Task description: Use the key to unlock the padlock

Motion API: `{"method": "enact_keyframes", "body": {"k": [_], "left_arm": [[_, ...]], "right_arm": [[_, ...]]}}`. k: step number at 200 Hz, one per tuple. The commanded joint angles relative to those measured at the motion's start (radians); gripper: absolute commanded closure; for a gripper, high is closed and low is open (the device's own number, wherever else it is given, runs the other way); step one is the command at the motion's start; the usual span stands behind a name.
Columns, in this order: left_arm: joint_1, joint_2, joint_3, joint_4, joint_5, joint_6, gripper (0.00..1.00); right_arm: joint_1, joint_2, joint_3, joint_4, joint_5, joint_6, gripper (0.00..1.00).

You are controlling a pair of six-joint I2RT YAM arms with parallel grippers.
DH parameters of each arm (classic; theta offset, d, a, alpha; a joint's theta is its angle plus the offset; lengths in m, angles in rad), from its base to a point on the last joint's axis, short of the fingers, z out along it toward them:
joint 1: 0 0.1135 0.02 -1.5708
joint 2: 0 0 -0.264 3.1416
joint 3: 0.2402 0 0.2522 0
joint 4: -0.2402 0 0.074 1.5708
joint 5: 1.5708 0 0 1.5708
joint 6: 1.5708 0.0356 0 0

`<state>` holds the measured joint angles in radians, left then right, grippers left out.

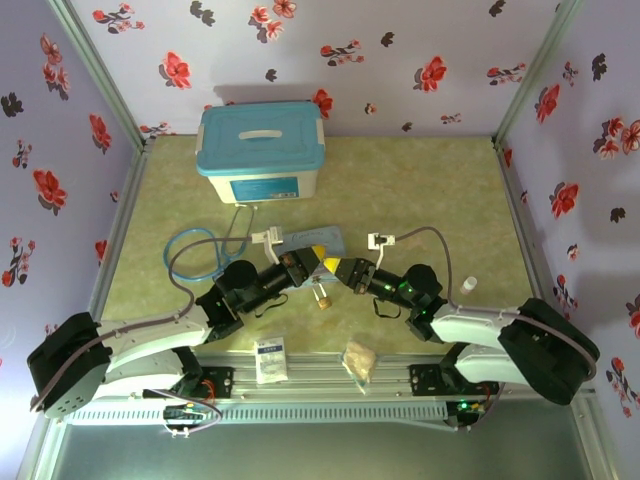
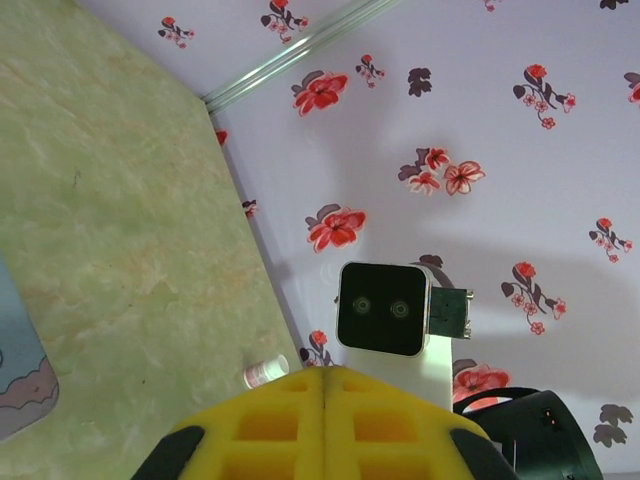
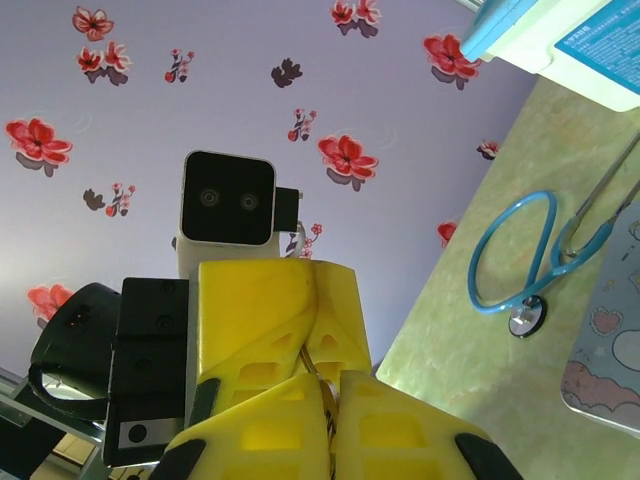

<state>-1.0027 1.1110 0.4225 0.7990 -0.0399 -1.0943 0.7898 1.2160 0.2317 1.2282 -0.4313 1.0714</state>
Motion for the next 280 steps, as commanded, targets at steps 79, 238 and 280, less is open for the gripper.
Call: {"method": "enact_keyframes", "body": {"k": [79,238,280], "left_arm": [[0.011,-0.126,0.101,-0.65,-0.1,0.121,0.39],[-0.182,0.403,-0.035,-0.176,-0.367,-0.044,0.37],[-0.154,0.508,-0.001,-0.104,-0.36,-0.013,0.46]], "right_arm": [[-0.007,-0.3,0.07,-0.816,0.261,-0.272,1.0],[-0.006,-0.298,0.012,-0.901,0.326,-0.302,1.0],[-0.006,-0.329,-0.012,-0.924,0.345,-0.301,1.0]]}}
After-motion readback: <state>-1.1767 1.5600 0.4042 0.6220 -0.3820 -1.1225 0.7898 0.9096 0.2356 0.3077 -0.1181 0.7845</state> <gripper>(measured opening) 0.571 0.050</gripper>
